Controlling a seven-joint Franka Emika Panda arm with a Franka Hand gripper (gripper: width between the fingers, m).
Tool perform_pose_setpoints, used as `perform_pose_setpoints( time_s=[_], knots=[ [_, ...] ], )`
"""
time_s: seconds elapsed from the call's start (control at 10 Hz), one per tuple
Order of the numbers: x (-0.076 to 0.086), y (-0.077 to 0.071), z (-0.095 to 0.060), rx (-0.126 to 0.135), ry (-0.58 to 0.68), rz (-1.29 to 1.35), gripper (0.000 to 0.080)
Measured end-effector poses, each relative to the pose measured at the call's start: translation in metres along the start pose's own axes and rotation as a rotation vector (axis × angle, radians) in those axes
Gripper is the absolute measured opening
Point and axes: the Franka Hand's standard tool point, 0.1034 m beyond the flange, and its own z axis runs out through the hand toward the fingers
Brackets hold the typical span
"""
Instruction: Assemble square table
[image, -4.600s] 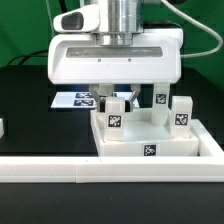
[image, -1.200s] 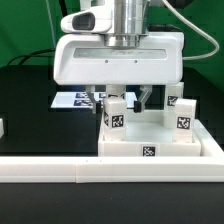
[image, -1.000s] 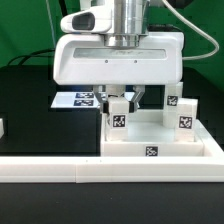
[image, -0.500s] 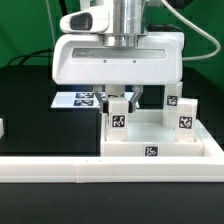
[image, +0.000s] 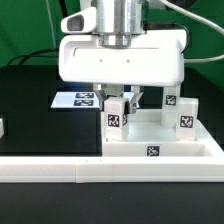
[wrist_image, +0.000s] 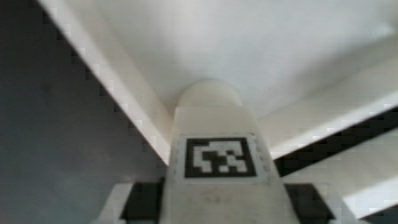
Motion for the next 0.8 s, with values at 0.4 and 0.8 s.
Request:
perform_pose_setpoints(
  time_s=[0.4, 0.8],
  knots=[
    [-0.0002, -0.0018, 0.0008, -0.007, -0.001, 0.412, 0.0292],
    [0.002, -0.0009, 0.0009, -0.005, -0.008, 0.689, 0.0294]
  ],
)
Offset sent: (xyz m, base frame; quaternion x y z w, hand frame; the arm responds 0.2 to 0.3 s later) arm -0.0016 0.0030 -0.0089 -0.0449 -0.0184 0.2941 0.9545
